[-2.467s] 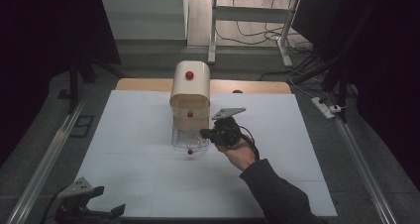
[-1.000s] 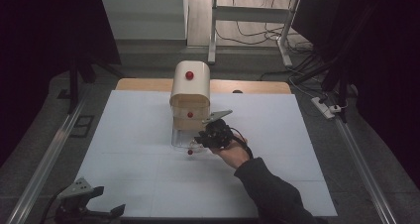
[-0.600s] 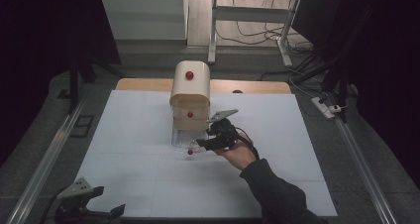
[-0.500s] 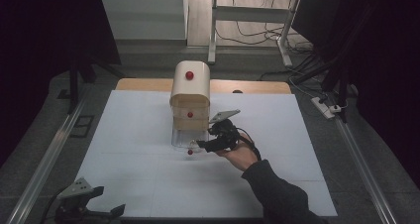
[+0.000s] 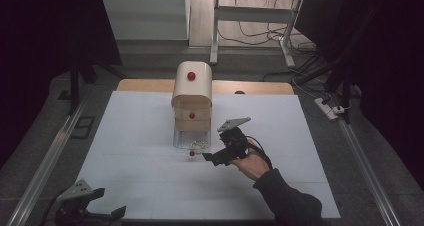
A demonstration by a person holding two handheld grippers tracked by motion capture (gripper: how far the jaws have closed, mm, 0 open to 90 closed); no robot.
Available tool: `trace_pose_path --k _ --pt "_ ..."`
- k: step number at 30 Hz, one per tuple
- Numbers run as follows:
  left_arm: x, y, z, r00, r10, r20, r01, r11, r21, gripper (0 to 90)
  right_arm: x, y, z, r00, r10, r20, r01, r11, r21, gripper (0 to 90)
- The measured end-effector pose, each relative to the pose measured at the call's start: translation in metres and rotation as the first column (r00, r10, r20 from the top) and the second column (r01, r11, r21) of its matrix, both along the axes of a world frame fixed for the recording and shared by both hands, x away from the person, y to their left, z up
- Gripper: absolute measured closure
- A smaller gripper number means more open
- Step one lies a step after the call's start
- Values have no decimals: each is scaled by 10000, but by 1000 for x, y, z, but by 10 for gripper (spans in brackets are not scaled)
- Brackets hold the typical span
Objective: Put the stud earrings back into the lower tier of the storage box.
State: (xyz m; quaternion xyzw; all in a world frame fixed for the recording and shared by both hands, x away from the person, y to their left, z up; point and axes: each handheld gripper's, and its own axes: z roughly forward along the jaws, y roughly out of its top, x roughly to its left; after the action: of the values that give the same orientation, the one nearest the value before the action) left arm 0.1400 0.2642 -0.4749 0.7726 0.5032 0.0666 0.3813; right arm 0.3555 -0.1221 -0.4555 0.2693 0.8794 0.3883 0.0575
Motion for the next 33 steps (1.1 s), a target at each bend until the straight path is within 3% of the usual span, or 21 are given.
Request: trace_pose_path --k 4,15,24,33 --pt "0 0 0 10000 -14 3 14 10000 -8 15 -8 -6 -1 9999 90 -135 -90 10000 0 15" --pt "0 0 0 10000 -13 6 13 10000 -20 15 -28 -30 -5 9999 77 147 -71 9991 -410 0" --pt "0 0 0 10000 -7 7 7 10000 -14 15 -44 -64 -7 9975 -407 583 449 9962 -739 0" --pt "0 0 0 10000 2 4 -2 10000 -7 15 -62 -96 -6 9945 -930 478 964 9926 -732 0"
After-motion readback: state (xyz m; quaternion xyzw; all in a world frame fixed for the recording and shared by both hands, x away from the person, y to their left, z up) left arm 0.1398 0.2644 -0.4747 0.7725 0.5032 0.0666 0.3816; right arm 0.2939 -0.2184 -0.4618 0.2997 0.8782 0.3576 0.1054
